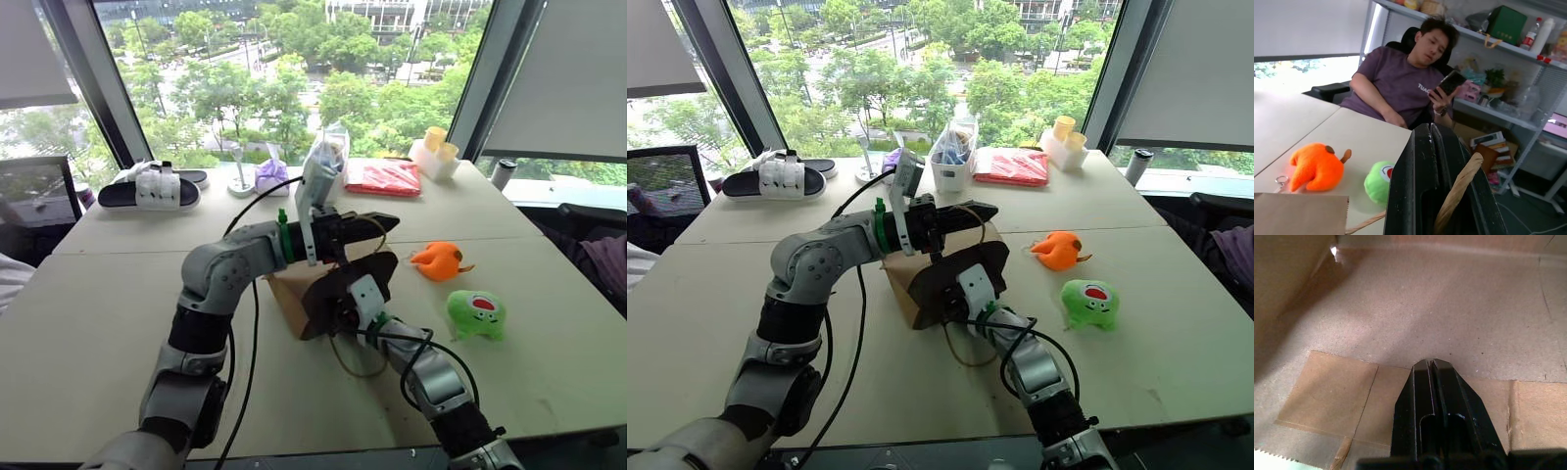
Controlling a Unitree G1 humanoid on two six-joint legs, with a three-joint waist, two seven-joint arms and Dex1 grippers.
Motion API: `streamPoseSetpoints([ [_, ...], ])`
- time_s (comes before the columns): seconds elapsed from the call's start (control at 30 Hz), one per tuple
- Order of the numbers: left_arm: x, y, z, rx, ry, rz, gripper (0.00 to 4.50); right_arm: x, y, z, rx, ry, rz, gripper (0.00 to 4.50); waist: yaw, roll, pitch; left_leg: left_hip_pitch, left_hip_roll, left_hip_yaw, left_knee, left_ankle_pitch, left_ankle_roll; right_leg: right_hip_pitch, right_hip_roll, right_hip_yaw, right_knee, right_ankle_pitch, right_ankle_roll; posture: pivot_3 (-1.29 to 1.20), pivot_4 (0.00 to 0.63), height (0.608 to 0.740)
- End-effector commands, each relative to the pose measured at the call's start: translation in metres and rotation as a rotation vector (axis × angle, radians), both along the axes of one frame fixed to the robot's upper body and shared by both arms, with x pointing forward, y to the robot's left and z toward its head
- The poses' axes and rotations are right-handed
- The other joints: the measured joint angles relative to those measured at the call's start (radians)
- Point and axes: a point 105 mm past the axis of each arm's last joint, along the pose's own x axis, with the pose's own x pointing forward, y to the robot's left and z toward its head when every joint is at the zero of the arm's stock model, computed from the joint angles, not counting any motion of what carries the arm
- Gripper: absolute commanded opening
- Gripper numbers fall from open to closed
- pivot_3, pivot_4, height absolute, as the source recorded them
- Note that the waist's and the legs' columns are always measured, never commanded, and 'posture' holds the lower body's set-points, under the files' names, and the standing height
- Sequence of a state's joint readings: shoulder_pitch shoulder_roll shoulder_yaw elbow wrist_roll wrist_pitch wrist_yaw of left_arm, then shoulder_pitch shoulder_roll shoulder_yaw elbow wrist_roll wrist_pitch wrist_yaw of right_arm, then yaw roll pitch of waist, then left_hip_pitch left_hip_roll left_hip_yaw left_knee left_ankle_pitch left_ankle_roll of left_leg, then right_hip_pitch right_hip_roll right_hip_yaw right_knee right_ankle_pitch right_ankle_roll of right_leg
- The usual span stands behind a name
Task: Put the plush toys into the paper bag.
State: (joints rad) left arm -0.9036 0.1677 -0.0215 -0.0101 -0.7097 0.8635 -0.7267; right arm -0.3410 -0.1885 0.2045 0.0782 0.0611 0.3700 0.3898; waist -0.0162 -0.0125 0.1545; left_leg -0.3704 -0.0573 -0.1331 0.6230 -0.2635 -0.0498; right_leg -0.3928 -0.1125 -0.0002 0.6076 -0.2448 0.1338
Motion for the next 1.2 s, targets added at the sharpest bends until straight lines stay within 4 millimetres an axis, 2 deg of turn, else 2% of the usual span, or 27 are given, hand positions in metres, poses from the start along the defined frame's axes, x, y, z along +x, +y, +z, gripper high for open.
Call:
streamPoseSetpoints([
  [0.03,0.012,0.003,0.011,-0.018,-0.054,0.071,0.03,-0.01,-0.008,0.042,0.104,-0.142,-0.006,0.0,0.002,0.0,0.0,-0.001,0.0,0.0,0.0,0.0,0.0,0.0,0.0,0.0,0.0,0.0,0.0,0.0,0.15,0.74],
  [0.23,0.025,0.0,0.004,-0.009,-0.05,0.104,0.03,-0.056,-0.025,0.09,0.286,-0.211,0.049,0.0,0.004,0.0,0.0,-0.002,0.0,-0.001,0.0,0.0,0.0,-0.001,0.0,0.0,-0.001,0.0,0.0,0.0,0.15,0.74],
  [0.37,0.025,-0.005,-0.002,-0.002,-0.036,0.075,0.03,-0.079,-0.051,0.108,0.392,-0.18,0.007,0.0,0.005,0.0,0.0,-0.002,0.0,-0.001,0.0,0.0,0.001,0.0,0.0,0.0,-0.001,0.0,0.0,0.0,0.15,0.74],
  [0.4,0.024,-0.006,-0.003,0.0,-0.036,0.067,0.03,-0.079,-0.064,0.111,0.422,-0.186,-0.049,0.0,0.005,0.0,0.0,-0.002,0.0,-0.001,0.0,0.0,0.001,0.0,0.0,0.0,-0.001,0.0,0.0,0.0,0.15,0.74],
  [0.47,0.023,-0.008,-0.005,0.002,-0.034,0.056,0.0,-0.077,-0.091,0.117,0.471,-0.213,-0.172,0.58,0.005,0.0,0.0,-0.002,0.0,-0.001,0.0,-0.001,0.001,0.0,0.0,0.0,-0.001,0.0,0.0,0.0,0.15,0.74],
  [0.5,0.023,-0.009,-0.006,0.002,-0.033,0.051,0.0,-0.073,-0.111,0.116,0.446,-0.226,-0.27,0.83,0.006,0.0,0.0,-0.001,0.0,-0.001,0.001,-0.001,0.001,0.001,0.0,0.0,-0.001,0.0,0.0,0.0,0.15,0.74],
  [0.6,0.023,-0.013,-0.009,0.01,-0.033,0.039,0.0,-0.063,-0.162,0.099,0.24,-0.21,-0.496,2.32,0.006,0.0,0.0,-0.002,0.0,0.0,0.001,-0.001,0.001,0.001,0.0,0.0,-0.001,0.0,0.0,0.0,0.15,0.74],
  [0.7,0.023,-0.016,-0.011,0.016,-0.037,0.03,0.0,-0.054,-0.186,0.089,0.068,-0.182,-0.601,3.74,0.005,0.0,0.0,-0.002,-0.001,0.0,0.0,-0.001,0.001,0.0,0.0,0.0,-0.001,0.0,0.0,0.0,0.15,0.74],
  [0.73,0.023,-0.017,-0.012,0.016,-0.037,0.028,0.0,-0.05,-0.194,0.082,-0.003,-0.159,-0.645,4.34,0.003,0.0,0.0,-0.002,-0.001,0.0,0.0,-0.001,0.002,0.0,0.0,0.0,-0.001,0.0,0.0,0.0,0.15,0.74],
  [0.83,0.022,-0.02,-0.012,0.017,-0.041,0.02,0.0,-0.043,-0.206,0.069,-0.156,-0.12,-0.698,4.44,0.002,0.0,0.0,-0.002,0.0,0.001,0.0,-0.001,0.002,-0.001,0.0,0.001,-0.001,0.0,0.0,0.0,0.15,0.74],
  [0.97,0.021,-0.021,-0.012,0.014,-0.045,0.021,0.0,-0.038,-0.199,0.048,-0.267,-0.034,-0.64,4.44,0.003,0.0,0.0,-0.002,0.0,0.001,0.0,-0.001,0.002,-0.001,0.0,0.001,-0.001,0.0,0.0,0.0,0.15,0.74],
  [1.1,0.02,-0.023,-0.017,0.025,-0.056,0.03,0.0,-0.034,-0.215,0.019,-0.311,0.082,-0.704,4.44,0.007,0.0,0.0,-0.002,0.0,0.001,0.002,-0.001,0.002,0.001,0.0,0.0,-0.002,0.0,0.0,0.0,0.15,0.74],
  [1.17,0.02,-0.023,-0.019,0.032,-0.06,0.035,0.0,-0.033,-0.219,0.014,-0.313,0.105,-0.717,4.44,0.009,-0.001,0.0,-0.002,-0.001,0.0,0.002,-0.001,0.002,0.002,0.0,0.0,-0.003,0.0,0.0,0.0,0.15,0.74],
  [1.2,0.019,-0.022,-0.02,0.032,-0.06,0.036,0.0,-0.033,-0.22,0.014,-0.298,0.107,-0.725,3.93,0.009,-0.001,0.0,-0.001,-0.001,0.0,0.002,-0.001,0.002,0.003,0.0,0.0,-0.003,0.0,0.0,0.0,0.15,0.74],
])
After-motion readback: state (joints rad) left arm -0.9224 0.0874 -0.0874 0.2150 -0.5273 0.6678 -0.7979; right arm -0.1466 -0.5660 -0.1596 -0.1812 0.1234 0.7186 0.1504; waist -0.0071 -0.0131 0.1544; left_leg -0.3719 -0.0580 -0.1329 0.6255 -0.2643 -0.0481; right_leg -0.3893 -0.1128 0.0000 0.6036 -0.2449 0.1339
